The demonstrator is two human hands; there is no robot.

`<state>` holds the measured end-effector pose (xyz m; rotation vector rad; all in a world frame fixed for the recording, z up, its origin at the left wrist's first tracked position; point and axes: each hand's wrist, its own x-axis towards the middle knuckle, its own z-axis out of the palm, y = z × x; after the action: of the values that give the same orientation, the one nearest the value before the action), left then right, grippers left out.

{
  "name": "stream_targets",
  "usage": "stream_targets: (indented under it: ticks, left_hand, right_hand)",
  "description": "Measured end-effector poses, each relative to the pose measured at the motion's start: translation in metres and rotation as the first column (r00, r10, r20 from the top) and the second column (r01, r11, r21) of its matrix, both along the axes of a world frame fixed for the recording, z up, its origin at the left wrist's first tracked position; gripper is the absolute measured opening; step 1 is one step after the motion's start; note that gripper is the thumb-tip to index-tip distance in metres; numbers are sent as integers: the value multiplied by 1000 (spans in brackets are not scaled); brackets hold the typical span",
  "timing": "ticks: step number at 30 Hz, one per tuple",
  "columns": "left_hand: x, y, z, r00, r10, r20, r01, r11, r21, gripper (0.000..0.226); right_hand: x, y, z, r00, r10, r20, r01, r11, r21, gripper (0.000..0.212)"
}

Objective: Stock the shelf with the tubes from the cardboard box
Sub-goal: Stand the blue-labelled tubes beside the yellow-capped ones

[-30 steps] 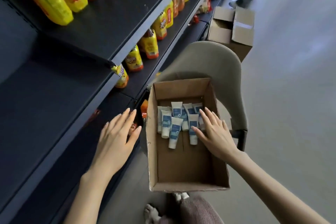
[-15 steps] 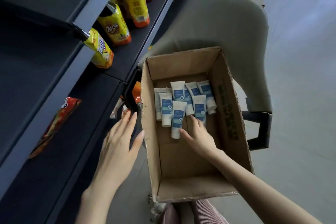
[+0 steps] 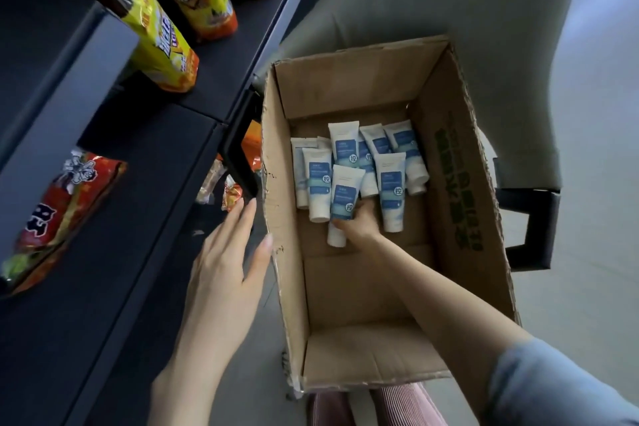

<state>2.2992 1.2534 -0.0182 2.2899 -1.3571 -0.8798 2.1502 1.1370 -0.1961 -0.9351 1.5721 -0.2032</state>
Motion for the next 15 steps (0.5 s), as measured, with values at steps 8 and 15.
stream_targets:
  ticks: [8,15]
  left_hand:
    - [7,0,8,994,96,-59,-100,993,-70,54]
    - [-9,-10,18,972,146,-184,-171,977,-125,48]
  right_hand:
    - [-5,5,7,982,-97,164,101,995,-19,39]
    - [-32,15,65,938,-65,340,93,993,-67,26]
